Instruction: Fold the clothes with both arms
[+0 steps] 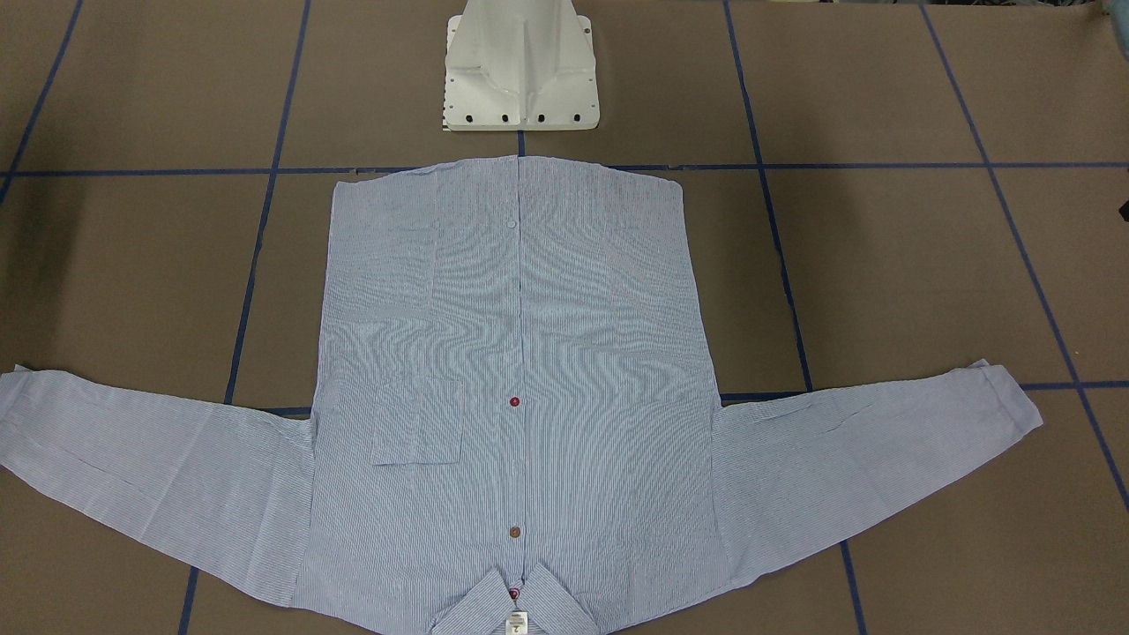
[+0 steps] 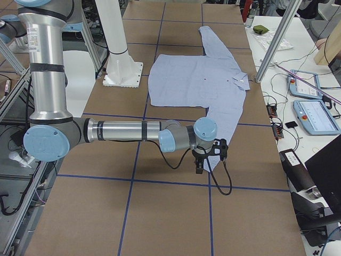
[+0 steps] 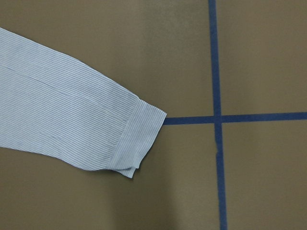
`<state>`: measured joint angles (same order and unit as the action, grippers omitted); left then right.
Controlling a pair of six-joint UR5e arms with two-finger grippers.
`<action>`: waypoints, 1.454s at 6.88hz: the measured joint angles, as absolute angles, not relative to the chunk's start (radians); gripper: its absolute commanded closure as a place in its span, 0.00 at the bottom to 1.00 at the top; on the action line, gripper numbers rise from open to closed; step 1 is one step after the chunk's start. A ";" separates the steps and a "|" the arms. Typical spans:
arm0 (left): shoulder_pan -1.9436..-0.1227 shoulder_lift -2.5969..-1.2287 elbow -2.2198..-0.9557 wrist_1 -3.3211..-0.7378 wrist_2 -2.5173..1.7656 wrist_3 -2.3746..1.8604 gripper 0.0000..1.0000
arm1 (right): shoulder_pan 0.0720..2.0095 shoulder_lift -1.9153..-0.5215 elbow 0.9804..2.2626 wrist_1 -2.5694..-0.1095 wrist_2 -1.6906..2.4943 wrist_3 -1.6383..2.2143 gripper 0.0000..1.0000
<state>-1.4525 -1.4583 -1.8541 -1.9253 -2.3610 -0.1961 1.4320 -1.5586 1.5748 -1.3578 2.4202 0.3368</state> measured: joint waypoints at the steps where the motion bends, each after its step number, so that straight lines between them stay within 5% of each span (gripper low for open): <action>1: -1.436 -1.458 -1.854 -1.933 -2.371 -0.206 0.00 | 1.389 -1.562 1.572 -1.307 2.428 0.458 0.02; 10: -1.428 -1.460 -1.848 -1.939 -2.455 -0.239 0.00 | 1.211 -1.475 1.319 -0.978 2.345 0.963 0.09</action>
<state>-1.4281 -1.4605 -1.8484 -1.9390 -2.4553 -0.2390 1.2107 -1.4751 1.3185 -0.9776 2.3453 0.9632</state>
